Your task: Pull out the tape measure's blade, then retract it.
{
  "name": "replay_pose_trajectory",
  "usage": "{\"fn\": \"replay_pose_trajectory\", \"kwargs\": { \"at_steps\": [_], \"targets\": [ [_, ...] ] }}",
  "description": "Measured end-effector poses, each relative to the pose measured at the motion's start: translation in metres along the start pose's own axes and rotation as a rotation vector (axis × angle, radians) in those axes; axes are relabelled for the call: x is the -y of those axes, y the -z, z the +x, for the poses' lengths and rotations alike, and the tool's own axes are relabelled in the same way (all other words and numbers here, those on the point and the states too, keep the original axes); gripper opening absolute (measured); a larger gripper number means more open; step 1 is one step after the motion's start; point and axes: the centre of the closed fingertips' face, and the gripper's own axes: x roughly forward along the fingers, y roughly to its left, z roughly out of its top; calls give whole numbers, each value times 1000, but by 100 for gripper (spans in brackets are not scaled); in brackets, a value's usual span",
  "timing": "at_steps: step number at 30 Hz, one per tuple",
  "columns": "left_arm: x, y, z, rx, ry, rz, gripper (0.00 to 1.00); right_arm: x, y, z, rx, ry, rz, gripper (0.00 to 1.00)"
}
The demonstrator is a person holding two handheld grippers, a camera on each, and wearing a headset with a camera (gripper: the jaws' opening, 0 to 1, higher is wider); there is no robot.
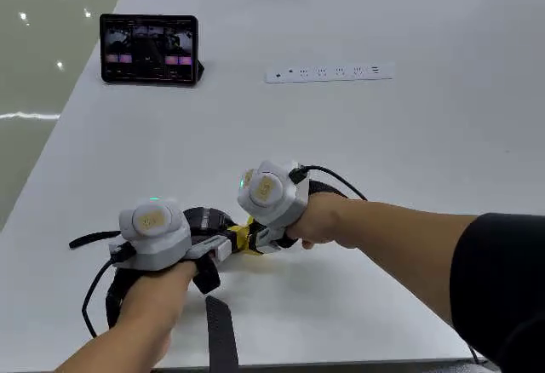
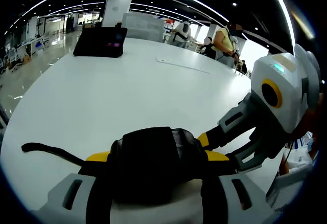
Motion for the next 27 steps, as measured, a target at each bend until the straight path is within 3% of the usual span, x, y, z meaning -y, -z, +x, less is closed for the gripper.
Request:
{"fn": "replay_pose_trajectory", "kwargs": {
  "at_steps": [6,9,11,16,21,23,24,27],
  "targets": [
    [1,-3,2,-10,10,62,67,4,0,-4,4,25,16,19],
    [0,-6,0,-3,16,43,67,6,-3,-7,17,35,17,21],
    [0,-13,-3,33,9,55,67,6,-5,-10,26,34,14,21],
    [0,-19,-6,53,27,55,76,11,-10,-19,50,48,25,25],
    [-9,-24,-12,81,34,45,84,11,-8,-31,71,70,57,29],
    [-11,-28,-16,99,28,80,82,10,-9,-36,92,77,69,30],
    [-10,-31,-18,110,34,105,83,10,-8,-39,97,84,75,31],
    [-5,-32,-21,103,59,97,89,9,-7,-47,111,97,79,32]
  ]
}}
